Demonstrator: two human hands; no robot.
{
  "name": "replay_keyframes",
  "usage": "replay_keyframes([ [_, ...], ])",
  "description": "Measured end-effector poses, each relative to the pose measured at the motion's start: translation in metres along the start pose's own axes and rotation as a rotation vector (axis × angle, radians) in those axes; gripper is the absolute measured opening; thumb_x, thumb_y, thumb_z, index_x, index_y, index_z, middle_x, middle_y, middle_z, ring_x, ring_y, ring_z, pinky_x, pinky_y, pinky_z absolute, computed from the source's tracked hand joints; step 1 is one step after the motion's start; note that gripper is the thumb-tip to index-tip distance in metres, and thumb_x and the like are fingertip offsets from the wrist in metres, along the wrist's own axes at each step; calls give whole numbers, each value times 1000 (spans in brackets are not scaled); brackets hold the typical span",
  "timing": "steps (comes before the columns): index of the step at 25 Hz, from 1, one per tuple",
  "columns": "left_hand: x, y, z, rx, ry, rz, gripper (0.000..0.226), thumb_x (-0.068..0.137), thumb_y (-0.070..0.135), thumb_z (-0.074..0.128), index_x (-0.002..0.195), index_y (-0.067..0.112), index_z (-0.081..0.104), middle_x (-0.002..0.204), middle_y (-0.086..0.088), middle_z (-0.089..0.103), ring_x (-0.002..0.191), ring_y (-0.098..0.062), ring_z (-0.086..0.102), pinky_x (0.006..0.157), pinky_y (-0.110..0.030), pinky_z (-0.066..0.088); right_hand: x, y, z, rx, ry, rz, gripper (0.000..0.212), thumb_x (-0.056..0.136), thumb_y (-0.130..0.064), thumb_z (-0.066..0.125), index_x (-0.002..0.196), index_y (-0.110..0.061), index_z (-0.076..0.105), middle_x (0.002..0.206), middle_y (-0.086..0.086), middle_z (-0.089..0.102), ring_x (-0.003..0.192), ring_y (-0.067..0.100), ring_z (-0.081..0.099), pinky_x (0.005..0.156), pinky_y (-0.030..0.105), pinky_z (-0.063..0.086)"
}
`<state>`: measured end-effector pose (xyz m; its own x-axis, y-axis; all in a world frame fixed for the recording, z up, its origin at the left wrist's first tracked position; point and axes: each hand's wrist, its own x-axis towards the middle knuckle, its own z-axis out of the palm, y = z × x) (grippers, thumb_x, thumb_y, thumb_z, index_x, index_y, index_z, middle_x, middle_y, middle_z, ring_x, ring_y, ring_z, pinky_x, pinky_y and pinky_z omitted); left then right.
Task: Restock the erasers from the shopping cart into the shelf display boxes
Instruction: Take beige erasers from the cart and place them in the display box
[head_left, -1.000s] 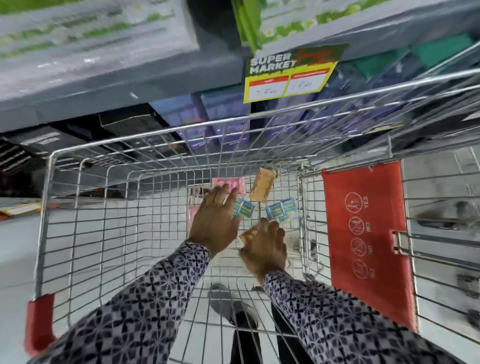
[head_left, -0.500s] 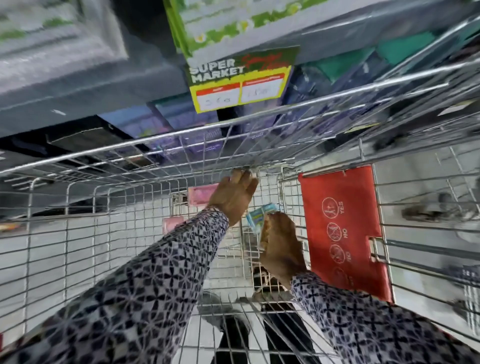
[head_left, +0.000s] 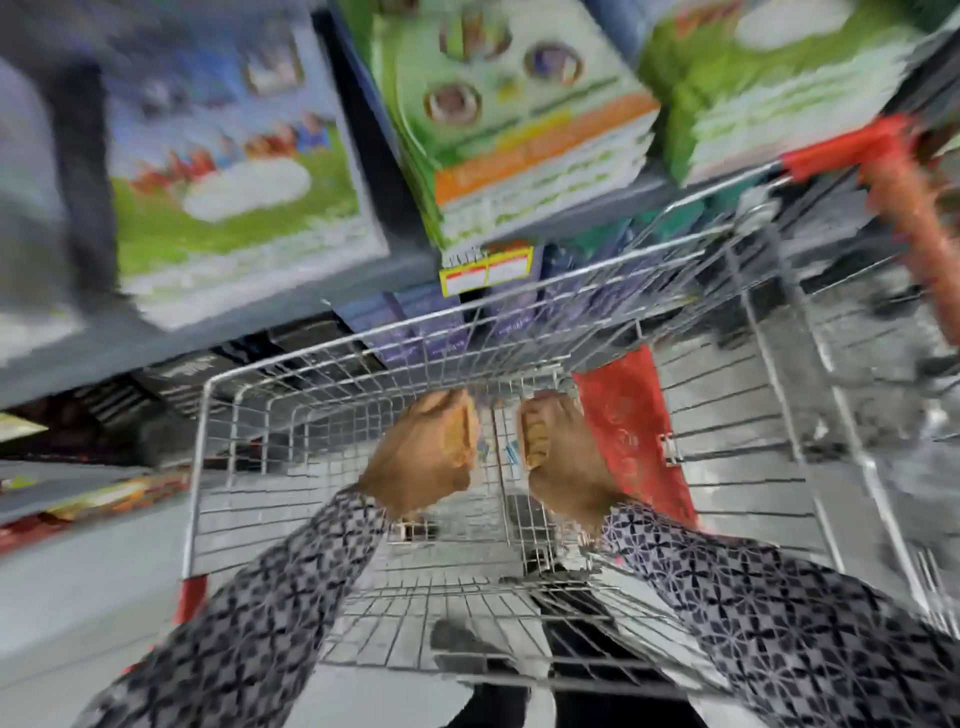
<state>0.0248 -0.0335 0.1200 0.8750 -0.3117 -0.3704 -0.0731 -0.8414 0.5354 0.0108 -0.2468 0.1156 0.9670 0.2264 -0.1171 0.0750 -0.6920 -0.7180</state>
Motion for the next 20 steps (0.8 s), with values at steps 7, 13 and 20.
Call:
replay_keyframes([
  [7, -147, 121, -240, -5, 347, 121, 114, 57, 56, 77, 160, 26, 38, 158, 14, 38, 140, 6, 34, 108, 4, 16, -25, -220, -165, 289, -49, -142, 29, 90, -11, 68, 78, -28, 48, 67, -11, 43, 50, -1, 42, 48, 16, 37],
  [13, -210, 189, -417, 120, 689, 216, 111, 52, 46, 70, 157, 19, 45, 147, 17, 43, 136, -1, 42, 109, 1, 20, 7, -358, -285, 231, 61, -541, 69, 57, -22, 76, 123, -31, 60, 122, -15, 63, 105, 1, 64, 89, 19, 51],
  [20, -161, 188, -541, 186, 655, -20, 56, 55, 42, 72, 105, 18, 70, 104, 3, 58, 98, -21, 60, 76, -28, 44, 137, -458, -339, -25, 143, -571, 23, 86, -29, 71, 109, -30, 70, 103, -13, 75, 92, 6, 69, 84, 28, 54],
])
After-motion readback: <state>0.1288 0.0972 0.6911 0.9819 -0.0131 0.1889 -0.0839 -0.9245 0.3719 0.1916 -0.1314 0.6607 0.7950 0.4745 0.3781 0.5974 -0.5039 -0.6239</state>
